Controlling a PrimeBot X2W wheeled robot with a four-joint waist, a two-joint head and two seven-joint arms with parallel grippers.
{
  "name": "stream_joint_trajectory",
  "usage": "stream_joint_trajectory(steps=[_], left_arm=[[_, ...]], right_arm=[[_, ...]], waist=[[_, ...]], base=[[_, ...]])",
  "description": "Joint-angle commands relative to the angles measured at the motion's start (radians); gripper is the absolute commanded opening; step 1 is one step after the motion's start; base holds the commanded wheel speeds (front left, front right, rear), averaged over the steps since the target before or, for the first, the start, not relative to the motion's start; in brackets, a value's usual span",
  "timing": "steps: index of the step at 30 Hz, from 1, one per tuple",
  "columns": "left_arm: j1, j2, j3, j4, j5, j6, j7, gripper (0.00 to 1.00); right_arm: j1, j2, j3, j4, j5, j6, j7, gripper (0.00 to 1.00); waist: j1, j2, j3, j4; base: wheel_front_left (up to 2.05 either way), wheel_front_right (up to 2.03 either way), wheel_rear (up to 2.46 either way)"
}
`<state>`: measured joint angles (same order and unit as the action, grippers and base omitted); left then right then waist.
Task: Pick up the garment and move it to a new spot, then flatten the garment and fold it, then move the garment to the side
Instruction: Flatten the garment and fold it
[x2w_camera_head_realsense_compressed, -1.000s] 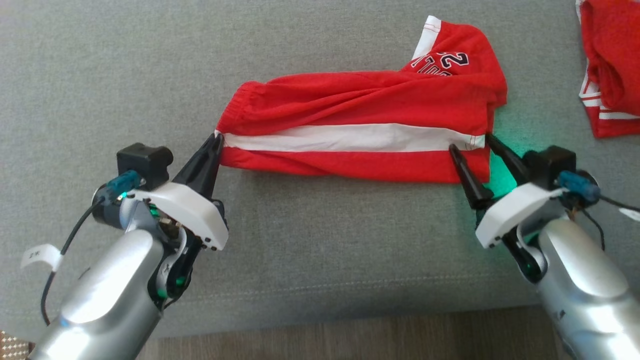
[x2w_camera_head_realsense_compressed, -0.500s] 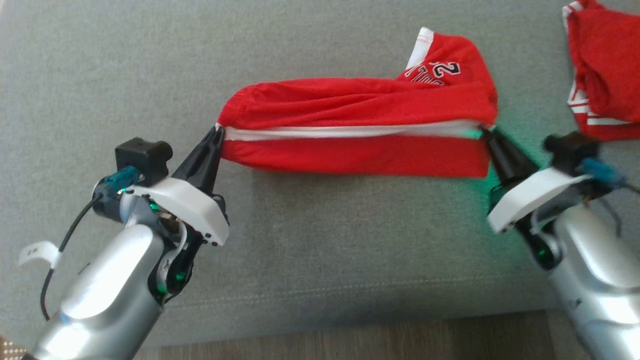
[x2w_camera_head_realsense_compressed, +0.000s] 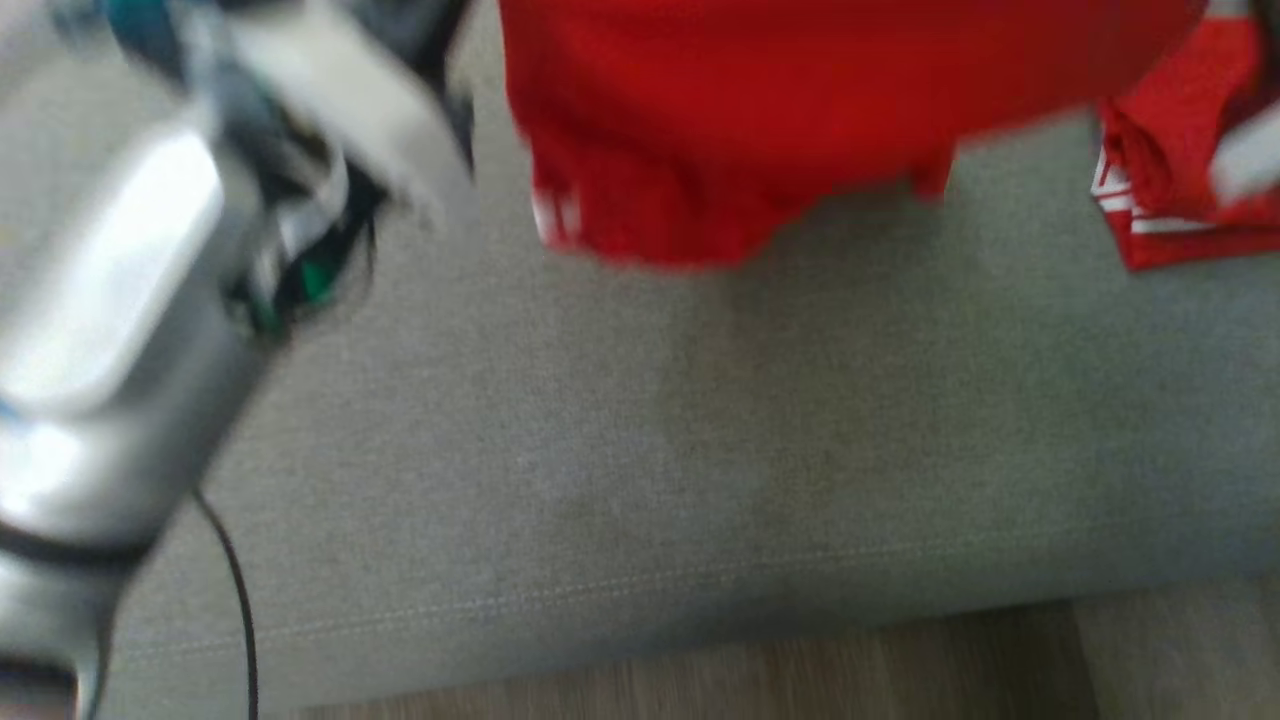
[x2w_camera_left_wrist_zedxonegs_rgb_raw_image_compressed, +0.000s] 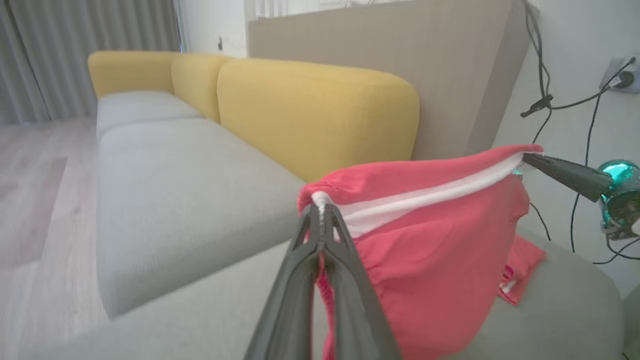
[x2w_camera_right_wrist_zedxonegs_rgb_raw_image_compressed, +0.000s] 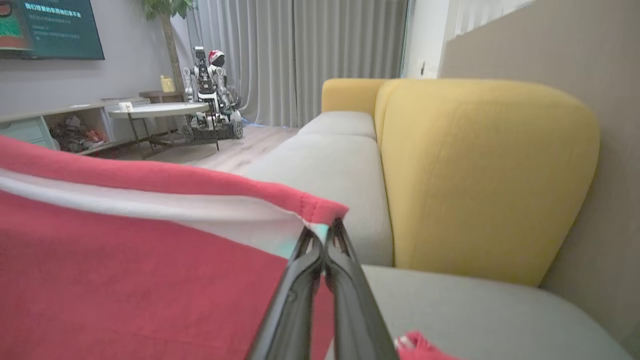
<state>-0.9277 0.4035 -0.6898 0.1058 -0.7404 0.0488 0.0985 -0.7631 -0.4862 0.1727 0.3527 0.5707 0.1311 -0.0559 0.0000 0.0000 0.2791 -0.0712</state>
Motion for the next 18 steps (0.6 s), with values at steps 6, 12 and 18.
stream_joint_trajectory(steps=[6,12,18], left_arm=[[-0.395,-0.058,0.043,0.183,0.114,-0.052,-0.022,0.00],[-0.628,-0.116,0.002,0.388,0.256,-0.077,-0.168,0.00],[-0.731,-0.139,-0.023,0.527,0.376,-0.052,-0.347,0.00]], right_arm=[[-0.354,-0.032,0.038,0.037,-0.013,0.000,0.074,0.00],[-0.577,-0.037,0.035,0.155,-0.064,0.000,-0.027,0.00],[-0.636,-0.046,0.049,0.204,-0.074,0.000,-0.160,0.00]], waist=[[0.0000,0.0000,0.169,-0.033],[0.0000,0.0000,0.247,-0.037],[0.0000,0.0000,0.263,-0.034]], base=[[0.00,0.00,0.00],[0.00,0.00,0.00],[0.00,0.00,0.00]])
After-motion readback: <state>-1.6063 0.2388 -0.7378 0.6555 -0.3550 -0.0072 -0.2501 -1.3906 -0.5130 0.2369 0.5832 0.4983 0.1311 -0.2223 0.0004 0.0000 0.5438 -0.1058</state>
